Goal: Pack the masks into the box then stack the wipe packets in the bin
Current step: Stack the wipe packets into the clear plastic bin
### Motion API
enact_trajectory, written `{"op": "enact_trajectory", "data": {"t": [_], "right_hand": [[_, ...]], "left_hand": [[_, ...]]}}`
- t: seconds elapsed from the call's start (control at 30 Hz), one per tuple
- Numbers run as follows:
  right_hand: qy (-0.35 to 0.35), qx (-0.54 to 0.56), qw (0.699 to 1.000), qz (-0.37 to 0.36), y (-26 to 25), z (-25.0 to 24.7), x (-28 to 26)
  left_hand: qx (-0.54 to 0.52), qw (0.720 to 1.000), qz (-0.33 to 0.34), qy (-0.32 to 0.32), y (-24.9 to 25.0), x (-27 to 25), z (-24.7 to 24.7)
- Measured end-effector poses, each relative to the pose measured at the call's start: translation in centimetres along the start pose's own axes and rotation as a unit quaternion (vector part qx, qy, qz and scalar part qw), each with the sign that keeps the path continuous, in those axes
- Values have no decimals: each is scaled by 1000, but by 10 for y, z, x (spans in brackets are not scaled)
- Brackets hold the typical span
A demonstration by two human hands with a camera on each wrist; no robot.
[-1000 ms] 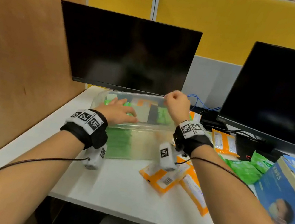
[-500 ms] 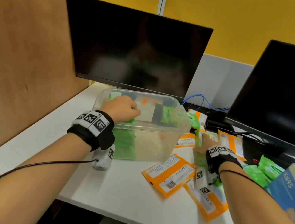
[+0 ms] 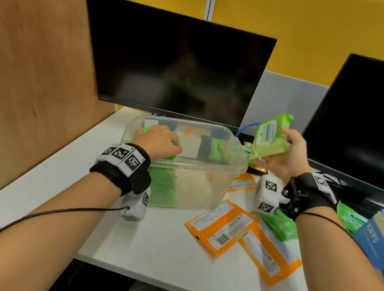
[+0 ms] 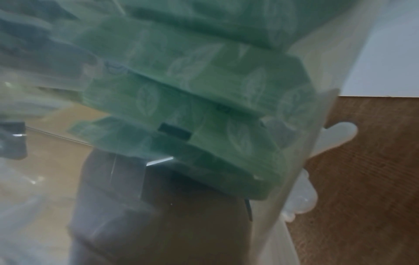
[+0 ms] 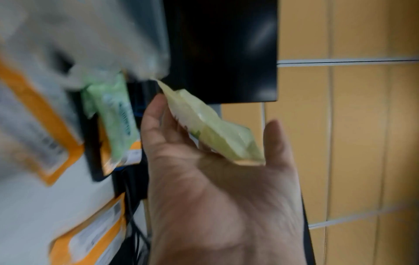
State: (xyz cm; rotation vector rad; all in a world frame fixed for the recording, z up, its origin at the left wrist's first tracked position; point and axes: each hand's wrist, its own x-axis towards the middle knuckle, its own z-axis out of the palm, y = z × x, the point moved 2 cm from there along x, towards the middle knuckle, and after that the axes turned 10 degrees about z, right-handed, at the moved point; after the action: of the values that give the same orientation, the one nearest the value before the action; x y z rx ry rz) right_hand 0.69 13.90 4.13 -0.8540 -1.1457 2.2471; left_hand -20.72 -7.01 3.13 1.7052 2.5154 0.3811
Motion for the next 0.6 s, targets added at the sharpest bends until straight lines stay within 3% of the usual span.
{"op": "enact_trajectory", "data": {"t": [0.1,0.2,0.27,0.37,0.47,0.6], "right_hand": [[-50,0,998,-44,-14,41,-21],[-39,4,997,-69,-12,79,-28],[-33,-110,993,-35,0,103,-27],[-24,-277,959,50,28,123,-18],[15,-455,885,95,47,127,2],[32,-661,747,67,60,121,23]], "left_hand": [[13,1000,-1,-10,1,-2,-1],[21,1000,-5,-11,2,-3,-1],[16,1000,-7,-9,2,-3,-1],[13,1000,-17,-6,1,-3,-1],[20,1000,-20,-12,2,-3,-2],[27,999,-21,-29,1,0,0]]}}
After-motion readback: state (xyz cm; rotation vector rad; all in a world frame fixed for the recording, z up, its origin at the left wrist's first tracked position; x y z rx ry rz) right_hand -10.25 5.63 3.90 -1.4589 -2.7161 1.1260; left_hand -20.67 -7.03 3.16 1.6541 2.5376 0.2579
